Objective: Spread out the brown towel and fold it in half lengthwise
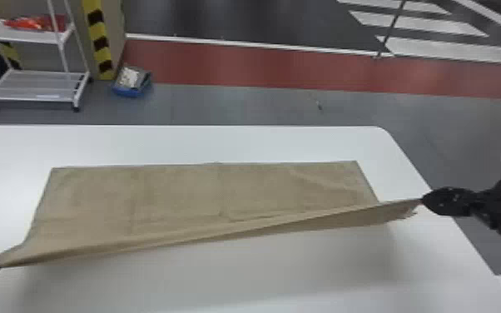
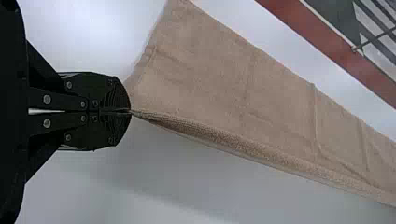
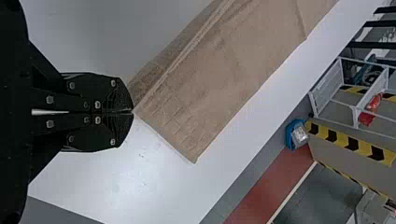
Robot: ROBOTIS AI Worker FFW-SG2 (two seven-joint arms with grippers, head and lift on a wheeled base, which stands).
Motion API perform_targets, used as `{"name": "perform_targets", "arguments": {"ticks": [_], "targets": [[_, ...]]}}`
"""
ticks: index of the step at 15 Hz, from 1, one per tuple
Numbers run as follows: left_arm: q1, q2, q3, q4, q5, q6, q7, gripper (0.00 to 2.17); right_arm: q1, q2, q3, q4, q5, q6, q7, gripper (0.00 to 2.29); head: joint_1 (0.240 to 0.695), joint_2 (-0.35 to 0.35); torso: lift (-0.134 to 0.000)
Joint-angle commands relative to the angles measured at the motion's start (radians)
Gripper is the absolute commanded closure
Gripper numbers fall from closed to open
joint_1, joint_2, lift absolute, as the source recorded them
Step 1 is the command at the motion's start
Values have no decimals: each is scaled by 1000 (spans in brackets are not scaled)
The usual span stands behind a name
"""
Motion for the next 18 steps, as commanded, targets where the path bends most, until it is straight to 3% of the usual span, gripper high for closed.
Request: {"name": "perform_targets", "arguments": {"ticks": [1, 6, 11, 18], "targets": [[-82, 2, -16, -1, 0, 72, -14, 1403, -58, -10, 30, 24, 23, 43, 5, 1808, 695, -173, -125], [-404, 39, -206, 162, -65, 327, -107, 1403, -197, -34, 123, 118, 89, 135, 5, 1808, 695, -171, -125], [-648, 57, -394, 432, -112, 333, -166, 1399, -341, -28, 224, 306, 170, 154, 5, 1808, 695, -171, -125], [-849, 54, -545, 622, -138, 333, -230, 1399, -519, -11, 354, 480, 256, 178, 5, 1808, 695, -168, -125]]}}
